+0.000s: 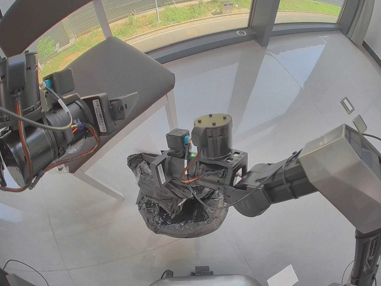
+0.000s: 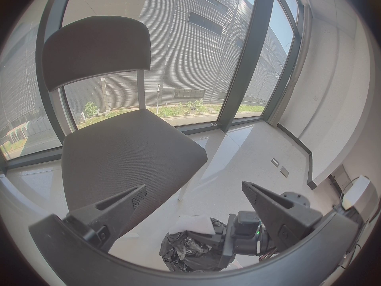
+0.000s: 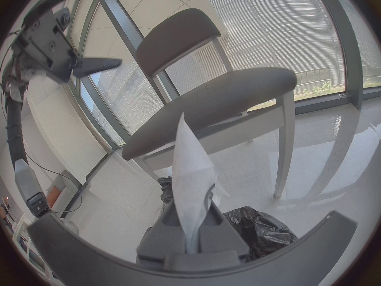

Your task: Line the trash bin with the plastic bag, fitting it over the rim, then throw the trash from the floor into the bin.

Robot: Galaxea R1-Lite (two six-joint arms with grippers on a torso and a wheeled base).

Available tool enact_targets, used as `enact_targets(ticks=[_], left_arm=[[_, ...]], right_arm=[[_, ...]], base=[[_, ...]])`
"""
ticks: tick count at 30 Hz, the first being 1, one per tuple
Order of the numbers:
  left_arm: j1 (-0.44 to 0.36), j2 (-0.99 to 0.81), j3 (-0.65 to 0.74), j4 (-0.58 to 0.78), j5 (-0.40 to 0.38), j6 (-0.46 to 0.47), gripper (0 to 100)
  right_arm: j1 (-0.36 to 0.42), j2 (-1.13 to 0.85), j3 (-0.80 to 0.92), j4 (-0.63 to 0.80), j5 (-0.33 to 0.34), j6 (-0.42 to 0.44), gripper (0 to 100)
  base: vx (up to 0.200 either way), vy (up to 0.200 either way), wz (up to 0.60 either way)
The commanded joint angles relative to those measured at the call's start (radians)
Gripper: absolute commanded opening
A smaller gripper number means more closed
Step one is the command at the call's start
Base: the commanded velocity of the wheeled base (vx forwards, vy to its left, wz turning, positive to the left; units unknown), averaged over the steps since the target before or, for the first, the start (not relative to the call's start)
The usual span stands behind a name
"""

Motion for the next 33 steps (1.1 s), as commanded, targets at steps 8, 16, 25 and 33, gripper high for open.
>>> enact_targets(ticks=[8, 16, 25, 33], left_arm=[[0.03, 0.019, -0.033, -0.001, -0.003, -0.002, 100], [0.042, 0.019, -0.033, -0.009, -0.012, -0.002, 100], [0.042, 0.042, -0.058, -0.023, -0.02, -0.001, 100], [0.042, 0.045, -0.059, -0.023, -0.019, -0.001, 100]], right_arm=[[-0.015, 0.056, 0.028, -0.023, -0.003, 0.001, 0], [-0.035, 0.06, 0.074, -0.044, -0.004, -0.001, 0], [-0.073, 0.069, 0.088, -0.044, -0.004, -0.005, 100], [-0.082, 0.065, 0.09, -0.044, -0.006, -0.002, 100]], base=[[0.0, 0.0, 0.0], [0.0, 0.0, 0.0], [0.0, 0.0, 0.0], [0.0, 0.0, 0.0]])
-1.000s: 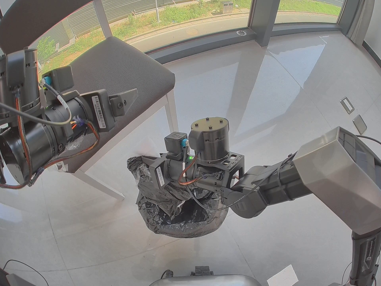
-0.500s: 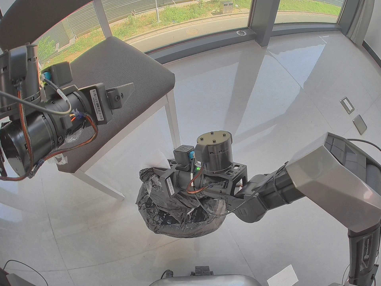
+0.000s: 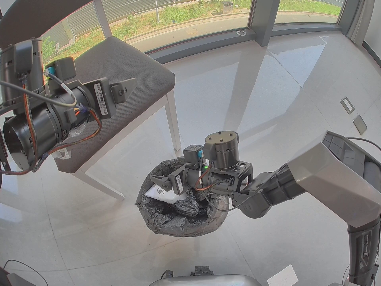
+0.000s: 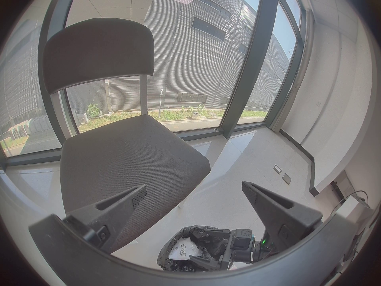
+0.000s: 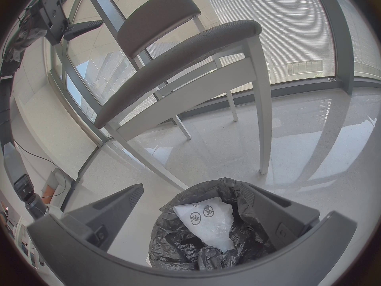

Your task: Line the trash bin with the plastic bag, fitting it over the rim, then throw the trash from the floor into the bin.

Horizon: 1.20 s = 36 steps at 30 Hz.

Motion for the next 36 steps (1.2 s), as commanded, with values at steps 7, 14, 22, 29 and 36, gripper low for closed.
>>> enact_targets(ticks=[7, 14, 22, 29, 36], left_arm=[[-0.012, -0.011, 0.046, 0.001, -0.001, -0.002, 100], [-0.032, -0.11, 0.156, 0.044, -0.059, 0.021, 100], [0.041, -0.261, 0.164, 0.26, -0.271, 0.265, 100], [0.046, -0.381, 0.121, 0.354, -0.264, 0.307, 100], [0.041, -0.6, 0.13, 0.533, -0.134, 0.327, 100]], right_arm=[[-0.002, -0.047, 0.012, 0.006, -0.067, 0.006, 100], [-0.025, -0.265, 0.109, 0.126, -0.179, 0.008, 100], [-0.11, -0.642, 0.227, 0.434, -0.311, -0.041, 100], [-0.136, -0.987, 0.227, 0.808, -0.466, -0.095, 100], [-0.117, -1.276, 0.216, 1.078, -0.768, -0.144, 100]], base=[[0.0, 0.0, 0.0], [0.0, 0.0, 0.0], [0.0, 0.0, 0.0], [0.0, 0.0, 0.0], [0.0, 0.0, 0.0]])
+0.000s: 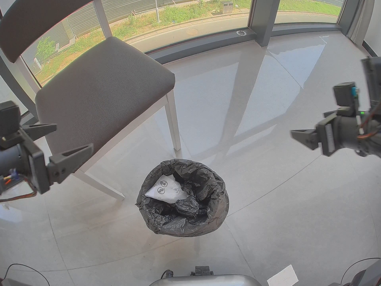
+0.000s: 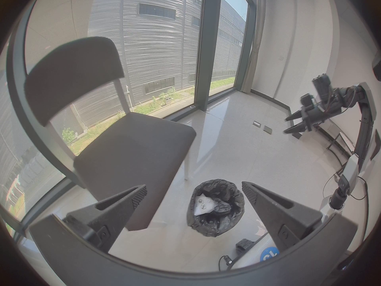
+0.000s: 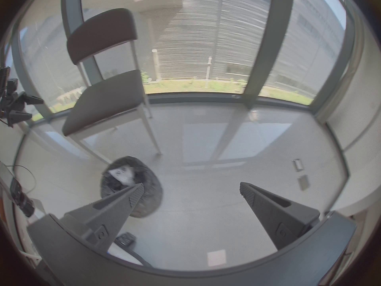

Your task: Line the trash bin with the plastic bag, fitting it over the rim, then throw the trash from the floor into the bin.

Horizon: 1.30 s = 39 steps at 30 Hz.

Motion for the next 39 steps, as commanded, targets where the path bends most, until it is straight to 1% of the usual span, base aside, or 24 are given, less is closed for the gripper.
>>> enact_targets(ticks=[1, 2, 3, 4, 5, 6, 7, 9, 12, 15, 17, 19, 21, 23, 25, 28, 30, 31, 34, 35, 36, 37, 39], left_arm=[[0.006, -0.254, -0.004, 0.143, 0.083, 0.031, 100], [0.009, -0.304, -0.008, 0.194, 0.1, 0.031, 100], [0.009, -0.314, -0.008, 0.203, 0.103, 0.031, 100], [0.012, -0.364, -0.011, 0.251, 0.129, 0.031, 100], [0.014, -0.398, -0.013, 0.277, 0.148, 0.032, 100], [0.015, -0.407, -0.015, 0.283, 0.152, 0.032, 100], [0.017, -0.459, -0.013, 0.324, 0.175, 0.032, 100], [0.02, -0.515, -0.015, 0.375, 0.19, 0.032, 100], [0.053, -0.577, -0.018, 0.427, 0.206, 0.032, 100], [0.121, -0.613, -0.018, 0.43, 0.206, 0.031, 100], [0.162, -0.631, -0.018, 0.43, 0.204, 0.022, 100], [0.196, -0.654, -0.018, 0.433, 0.204, 0.016, 100], [0.221, -0.682, -0.018, 0.439, 0.204, 0.006, 100], [0.247, -0.711, -0.019, 0.469, 0.206, -0.008, 100], [0.268, -0.735, -0.034, 0.502, 0.206, -0.021, 100], [0.305, -0.762, -0.07, 0.568, 0.204, -0.043, 100], [0.322, -0.772, -0.093, 0.602, 0.204, -0.061, 100], [0.326, -0.775, -0.1, 0.61, 0.203, -0.072, 100], [0.345, -0.792, -0.113, 0.625, 0.204, -0.087, 100], [0.354, -0.797, -0.113, 0.628, 0.204, -0.087, 100], [0.356, -0.797, -0.114, 0.628, 0.204, -0.087, 100], [0.372, -0.805, -0.119, 0.628, 0.204, -0.087, 100], [0.391, -0.817, -0.12, 0.628, 0.204, -0.087, 100]], right_arm=[[0.001, -0.355, 0.002, 0.204, -0.212, -0.052, 100], [0.012, -0.417, -0.017, 0.273, -0.269, -0.084, 100], [0.013, -0.426, -0.021, 0.287, -0.277, -0.09, 100], [0.006, -0.481, -0.069, 0.374, -0.315, -0.13, 100], [-0.003, -0.5, -0.109, 0.429, -0.33, -0.139, 100], [-0.008, -0.503, -0.121, 0.445, -0.335, -0.141, 100], [-0.04, -0.513, -0.201, 0.531, -0.347, -0.15, 100], [-0.094, -0.515, -0.3, 0.62, -0.349, -0.164, 100], [-0.174, -0.518, -0.439, 0.716, -0.349, -0.199, 100], [-0.244, -0.547, -0.54, 0.824, -0.349, -0.224, 100], [-0.287, -0.581, -0.604, 0.925, -0.347, -0.238, 100], [-0.326, -0.618, -0.639, 0.994, -0.343, -0.239, 100], [-0.369, -0.667, -0.649, 1.029, -0.337, -0.239, 100], [-0.408, -0.717, -0.652, 1.031, -0.327, -0.238, 100], [-0.434, -0.753, -0.664, 1.029, -0.318, -0.236, 100], [-0.461, -0.803, -0.689, 1.034, -0.286, -0.235, 100], [-0.487, -0.84, -0.692, 1.034, -0.238, -0.233, 100], [-0.5, -0.857, -0.692, 1.034, -0.203, -0.23, 100], [-0.562, -0.911, -0.687, 1.046, -0.047, -0.193, 100], [-0.594, -0.921, -0.689, 1.06, 0.021, -0.164, 100], [-0.597, -0.923, -0.689, 1.063, 0.029, -0.159, 100], [-0.654, -0.944, -0.69, 1.092, 0.145, -0.115, 100], [-0.704, -0.974, -0.678, 1.126, 0.295, -0.075, 100]], base=[[0.0, 0.0, 0.0], [0.0, 0.0, 0.0], [0.0, 0.0, 0.0], [0.0, 0.0, 0.0], [0.0, 0.0, 0.0], [0.0, 0.0, 0.0], [0.0, 0.0, 0.0], [0.0, 0.0, 0.0], [0.0, 0.0, 0.0], [0.0, 0.0, 0.0], [0.0, 0.0, 0.0], [0.0, 0.0, 0.0], [0.0, 0.0, 0.0], [0.0, 0.0, 0.0], [0.0, 0.0, 0.0], [0.0, 0.0, 0.0], [0.0, 0.0, 0.0], [0.0, 0.0, 0.0], [0.0, 0.0, 0.0], [0.0, 0.0, 0.0], [0.0, 0.0, 0.0], [0.0, 0.0, 0.0], [0.0, 0.0, 0.0]])
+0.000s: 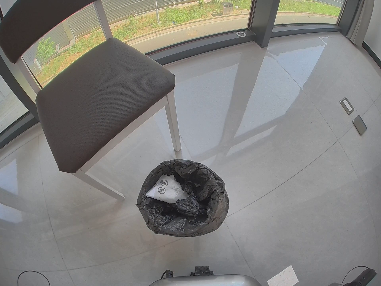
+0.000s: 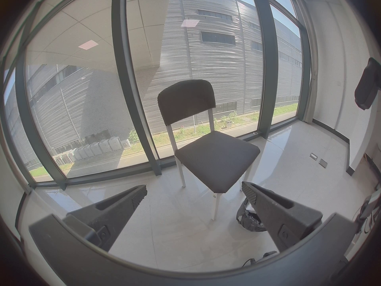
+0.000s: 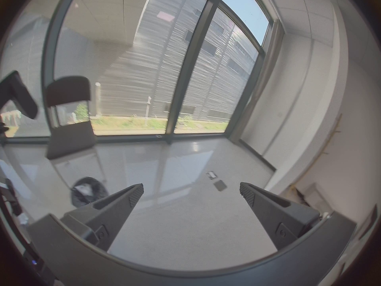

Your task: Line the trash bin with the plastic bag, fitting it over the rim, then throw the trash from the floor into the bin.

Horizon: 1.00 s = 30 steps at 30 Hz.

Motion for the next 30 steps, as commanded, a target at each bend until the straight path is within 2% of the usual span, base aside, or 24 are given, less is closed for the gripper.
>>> enact_targets(ticks=[1, 2, 3, 4, 5, 6, 11, 15, 19, 21, 22, 26, 27, 28, 30], left_arm=[[0.064, -0.053, -0.02, 0.011, -0.001, -0.009, 100], [0.07, -0.061, -0.02, 0.013, -0.001, -0.009, 100], [0.07, -0.061, -0.02, 0.013, -0.001, -0.009, 100], [0.084, -0.079, -0.023, 0.019, -0.001, -0.009, 100], [0.085, -0.079, -0.023, 0.019, -0.001, -0.009, 100], [0.101, -0.094, -0.041, 0.042, -0.001, -0.005, 100], [0.138, -0.133, -0.096, 0.131, -0.004, -0.005, 100], [0.17, -0.154, -0.118, 0.162, -0.004, -0.005, 100], [0.199, -0.165, -0.159, 0.212, -0.004, -0.005, 100], [0.204, -0.168, -0.164, 0.223, -0.004, -0.005, 100], [0.213, -0.174, -0.169, 0.238, -0.002, -0.005, 100], [0.233, -0.199, -0.159, 0.251, -0.004, -0.005, 100], [0.234, -0.2, -0.159, 0.251, -0.004, -0.005, 100], [0.24, -0.205, -0.159, 0.26, -0.002, -0.005, 100], [0.242, -0.206, -0.162, 0.269, -0.002, -0.004, 100]], right_arm=[[-0.172, -0.131, 0.023, 0.084, 0.351, 0.118, 100], [-0.187, -0.154, 0.048, 0.095, 0.442, 0.143, 100], [-0.187, -0.154, 0.048, 0.095, 0.442, 0.143, 100], [-0.204, -0.214, 0.158, 0.082, 0.578, 0.181, 100], [-0.204, -0.219, 0.167, 0.079, 0.58, 0.183, 100], [-0.196, -0.28, 0.307, 0.026, 0.583, 0.197, 100], [-0.15, -0.433, 0.675, -0.266, 0.578, 0.223, 100], [-0.139, -0.439, 0.767, -0.323, 0.58, 0.285, 100], [-0.056, -0.441, 0.854, -0.405, 0.58, 0.292, 100], [-0.038, -0.436, 0.856, -0.408, 0.578, 0.293, 100], [-0.004, -0.432, 0.865, -0.413, 0.572, 0.299, 100], [0.019, -0.438, 0.988, -0.474, 0.429, 0.307, 100], [0.019, -0.438, 0.997, -0.487, 0.42, 0.308, 100], [0.019, -0.438, 1.054, -0.565, 0.373, 0.321, 100], [0.019, -0.438, 1.109, -0.666, 0.336, 0.342, 100]], base=[[0.0, 0.0, 0.0], [0.0, 0.0, 0.0], [0.0, 0.0, 0.0], [0.0, 0.0, 0.0], [0.0, 0.0, 0.0], [0.0, 0.0, 0.0], [0.0, 0.0, 0.0], [0.0, 0.0, 0.0], [0.0, 0.0, 0.0], [0.0, 0.0, 0.0], [0.0, 0.0, 0.0], [0.0, 0.0, 0.0], [0.0, 0.0, 0.0], [0.0, 0.0, 0.0], [0.0, 0.0, 0.0]])
